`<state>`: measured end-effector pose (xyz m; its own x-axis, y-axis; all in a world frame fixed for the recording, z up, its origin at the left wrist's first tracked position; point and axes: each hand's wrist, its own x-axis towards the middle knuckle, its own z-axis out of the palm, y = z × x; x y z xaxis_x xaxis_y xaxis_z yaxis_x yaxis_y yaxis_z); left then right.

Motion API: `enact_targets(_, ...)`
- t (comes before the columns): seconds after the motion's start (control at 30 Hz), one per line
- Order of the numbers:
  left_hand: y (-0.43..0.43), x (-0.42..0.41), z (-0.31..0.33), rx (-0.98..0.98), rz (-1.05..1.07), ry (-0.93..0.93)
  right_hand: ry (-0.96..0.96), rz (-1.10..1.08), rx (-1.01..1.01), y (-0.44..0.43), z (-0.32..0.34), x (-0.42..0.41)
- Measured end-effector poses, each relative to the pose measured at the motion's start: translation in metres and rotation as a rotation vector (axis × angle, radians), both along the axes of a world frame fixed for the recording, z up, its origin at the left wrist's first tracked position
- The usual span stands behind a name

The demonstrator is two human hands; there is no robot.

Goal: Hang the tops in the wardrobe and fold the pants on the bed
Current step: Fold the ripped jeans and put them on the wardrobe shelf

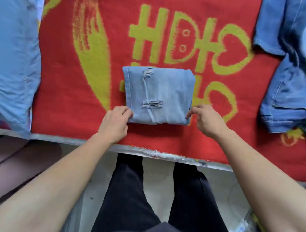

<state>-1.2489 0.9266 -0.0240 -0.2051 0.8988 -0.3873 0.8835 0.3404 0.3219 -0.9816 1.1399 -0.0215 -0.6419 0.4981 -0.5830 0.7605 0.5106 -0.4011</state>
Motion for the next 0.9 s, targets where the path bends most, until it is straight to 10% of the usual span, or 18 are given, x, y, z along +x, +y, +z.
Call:
enact_targets(0.27, 0.074, 0.001, 0.003, 0.289, 0.239, 0.169, 0.27, -0.39, 0.504, 0.002, 0.0, -0.059)
enact_targets(0.47, 0.079, 0.022, -0.053, -0.043, 0.167, 0.196, 0.02, -0.018, 0.431, -0.032, -0.05, -0.078)
enact_targets(0.9, 0.088, 0.015, -0.081, -0.201, 0.129, 0.143, -0.244, 0.042, 0.23, -0.013, -0.07, -0.097)
